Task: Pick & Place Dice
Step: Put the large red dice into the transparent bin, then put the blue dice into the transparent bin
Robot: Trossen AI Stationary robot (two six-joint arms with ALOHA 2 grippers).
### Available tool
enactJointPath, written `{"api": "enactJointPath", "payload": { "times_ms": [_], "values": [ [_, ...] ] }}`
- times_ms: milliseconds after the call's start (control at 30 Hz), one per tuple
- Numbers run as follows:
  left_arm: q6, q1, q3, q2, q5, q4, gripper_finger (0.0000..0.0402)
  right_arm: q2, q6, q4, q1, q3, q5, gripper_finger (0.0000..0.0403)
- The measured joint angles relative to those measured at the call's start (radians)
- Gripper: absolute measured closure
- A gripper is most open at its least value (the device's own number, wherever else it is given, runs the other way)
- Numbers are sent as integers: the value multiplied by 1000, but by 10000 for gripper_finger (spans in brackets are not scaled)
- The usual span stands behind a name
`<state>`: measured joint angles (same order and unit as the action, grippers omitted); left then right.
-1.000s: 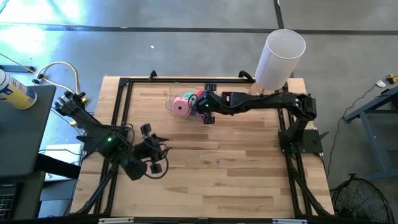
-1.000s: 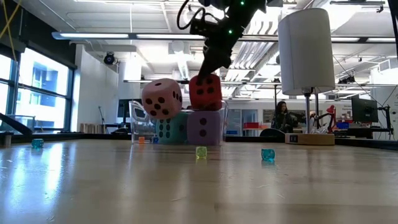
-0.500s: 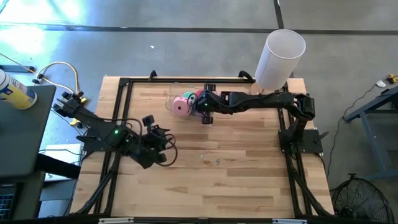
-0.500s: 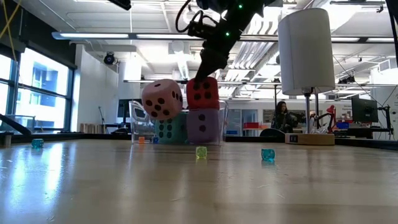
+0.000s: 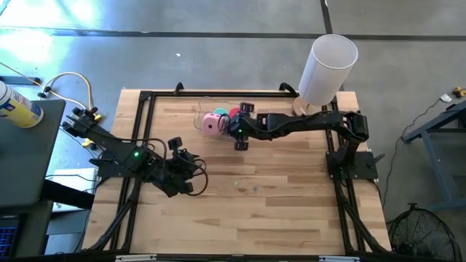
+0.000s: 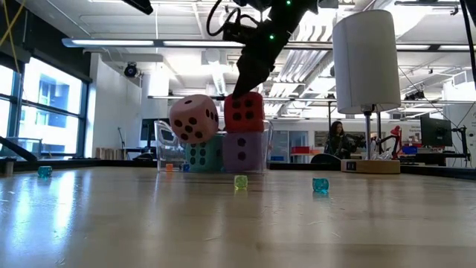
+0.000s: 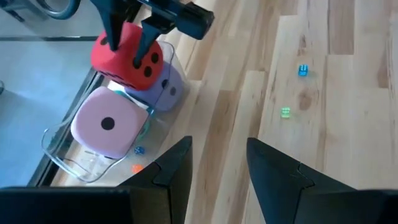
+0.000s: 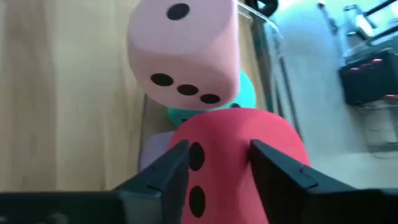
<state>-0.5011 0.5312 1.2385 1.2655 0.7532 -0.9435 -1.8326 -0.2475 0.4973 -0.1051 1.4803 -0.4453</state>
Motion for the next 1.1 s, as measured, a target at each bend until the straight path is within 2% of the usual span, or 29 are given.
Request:
{"api": "enactJointPath", "payload": {
  "times_ms": [233, 333, 500, 600, 767, 933, 1033, 1100],
  "values": [
    [-46, 0, 0, 0, 0, 0, 257, 0, -5, -3, 35, 0, -112, 185],
    [-43, 0, 0, 0, 0, 0, 257, 0, 12, -14, 60, 0, -140, 170],
    [-42, 0, 0, 0, 1, -18, 257, 8, -19, -32, 131, -1, -283, 149],
    [-42, 0, 0, 0, -14, -5, 257, 25, 13, -33, 186, -1, -326, 142],
    [-13, 0, 0, 1, -50, 41, 257, 48, 175, 85, 288, 0, -341, 141],
    [-11, 0, 0, 1, -99, 51, 257, 82, 454, 255, 405, 1, -340, 141],
    [-1, 0, 0, 1, -152, 55, 257, 100, 655, 369, 474, -2, -307, 141],
    [28, 0, 0, 5, -173, 55, 257, 113, 797, 437, 517, 0, -226, 141]
  ]
}}
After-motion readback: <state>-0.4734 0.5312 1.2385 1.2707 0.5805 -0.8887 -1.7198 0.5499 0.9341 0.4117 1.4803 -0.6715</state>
